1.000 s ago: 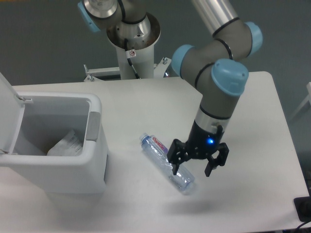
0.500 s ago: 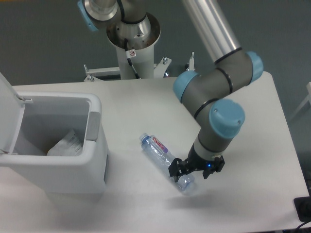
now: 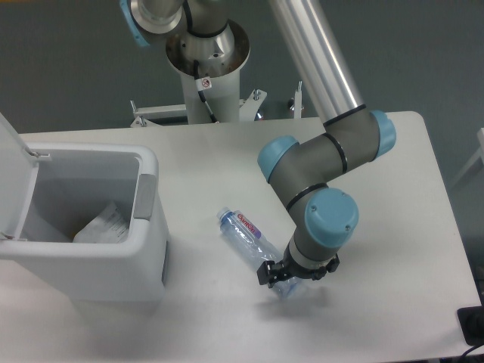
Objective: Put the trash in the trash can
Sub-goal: 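Lower the gripper around the bottle's bottom end and close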
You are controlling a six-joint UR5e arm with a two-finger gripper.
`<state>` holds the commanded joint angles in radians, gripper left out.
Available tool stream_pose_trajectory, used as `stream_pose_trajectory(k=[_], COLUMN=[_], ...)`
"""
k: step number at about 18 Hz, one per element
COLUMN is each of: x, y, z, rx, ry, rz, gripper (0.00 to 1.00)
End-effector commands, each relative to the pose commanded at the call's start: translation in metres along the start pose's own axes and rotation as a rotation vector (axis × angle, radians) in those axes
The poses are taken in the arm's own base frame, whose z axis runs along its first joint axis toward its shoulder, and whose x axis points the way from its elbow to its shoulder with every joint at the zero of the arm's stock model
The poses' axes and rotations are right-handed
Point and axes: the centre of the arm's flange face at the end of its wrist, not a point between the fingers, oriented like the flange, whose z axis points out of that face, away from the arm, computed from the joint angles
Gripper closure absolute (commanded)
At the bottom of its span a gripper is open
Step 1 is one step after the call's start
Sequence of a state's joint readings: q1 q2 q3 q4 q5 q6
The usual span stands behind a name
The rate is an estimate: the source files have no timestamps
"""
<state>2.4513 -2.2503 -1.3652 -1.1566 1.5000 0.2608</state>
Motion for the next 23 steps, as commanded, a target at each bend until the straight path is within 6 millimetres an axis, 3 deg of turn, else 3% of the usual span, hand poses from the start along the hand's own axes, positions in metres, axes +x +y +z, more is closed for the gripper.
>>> stream_pose_trajectory(k=[5, 10, 23], x=[0.005, 0.008, 0.011], y=[-0.001, -0.01, -0.008], z=[0.01, 0.02, 0.009], rx=[-0.023, -0.033, -0.02], ry=[-0.019, -0.057, -0.053], rz=[0.007, -0.045, -0.049], gripper=[0.08, 0.27, 0.49])
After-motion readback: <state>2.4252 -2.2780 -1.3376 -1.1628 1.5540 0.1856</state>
